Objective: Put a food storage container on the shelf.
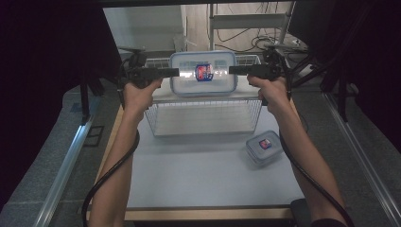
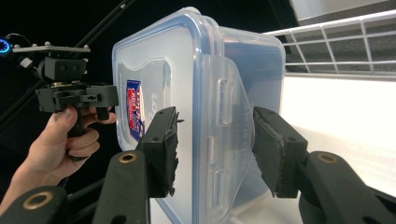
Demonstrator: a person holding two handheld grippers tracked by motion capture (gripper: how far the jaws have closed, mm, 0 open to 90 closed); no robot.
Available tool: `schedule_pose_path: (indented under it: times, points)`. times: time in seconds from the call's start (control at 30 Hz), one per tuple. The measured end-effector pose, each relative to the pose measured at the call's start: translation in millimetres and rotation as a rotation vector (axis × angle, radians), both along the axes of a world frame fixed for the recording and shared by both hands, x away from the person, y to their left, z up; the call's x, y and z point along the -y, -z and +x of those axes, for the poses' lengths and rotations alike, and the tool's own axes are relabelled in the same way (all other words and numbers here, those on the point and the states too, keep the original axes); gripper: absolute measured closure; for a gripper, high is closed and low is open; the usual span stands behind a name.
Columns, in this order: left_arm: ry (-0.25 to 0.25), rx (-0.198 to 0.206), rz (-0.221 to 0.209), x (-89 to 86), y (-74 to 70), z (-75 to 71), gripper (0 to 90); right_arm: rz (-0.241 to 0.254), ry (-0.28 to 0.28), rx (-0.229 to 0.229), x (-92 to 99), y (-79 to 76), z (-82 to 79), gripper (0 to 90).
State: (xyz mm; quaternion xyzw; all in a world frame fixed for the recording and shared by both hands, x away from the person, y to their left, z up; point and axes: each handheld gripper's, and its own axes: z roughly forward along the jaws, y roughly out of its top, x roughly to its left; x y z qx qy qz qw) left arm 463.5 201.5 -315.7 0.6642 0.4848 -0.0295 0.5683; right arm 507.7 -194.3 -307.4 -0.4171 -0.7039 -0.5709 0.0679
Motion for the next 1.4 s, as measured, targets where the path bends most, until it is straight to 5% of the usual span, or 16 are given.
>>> schedule_pose_path:
  times: [0.43, 0.8, 0.93, 1.0, 1.17, 1.3, 1.4]
  points:
    - [-0.022, -0.023, -0.031, -0.4, 3.7, 13.1, 50.6, -0.005, 0.046, -0.009, -5.2, 1.2, 11.7, 48.6]
    - [-0.046, -0.013, -0.013, 1.7, 3.9, 13.4, 48.6, -0.006, 0.062, -0.002, -7.0, 2.4, 14.5, 46.9]
    - [-0.077, 0.013, 0.041, 3.8, 2.3, 12.2, 44.6, -0.050, 0.091, 0.027, -9.7, 2.3, 14.5, 43.1]
    - [-0.087, 0.019, 0.056, 3.9, 2.2, 10.9, 41.9, -0.098, 0.117, 0.077, -9.4, 0.4, 13.3, 43.8]
    - [-0.079, 0.053, 0.067, 0.7, 4.2, 4.8, 41.8, -0.098, 0.118, 0.122, -5.7, -5.7, 9.4, 44.1]
    - [-0.085, 0.121, 0.087, -2.2, 6.0, -3.1, 37.4, -0.115, 0.095, 0.171, -3.9, -9.1, -0.3, 51.3]
    - [-0.090, 0.185, 0.117, -4.4, 6.0, -14.8, 38.1, -0.193, 0.081, 0.226, -4.3, -9.5, -14.6, 60.9]
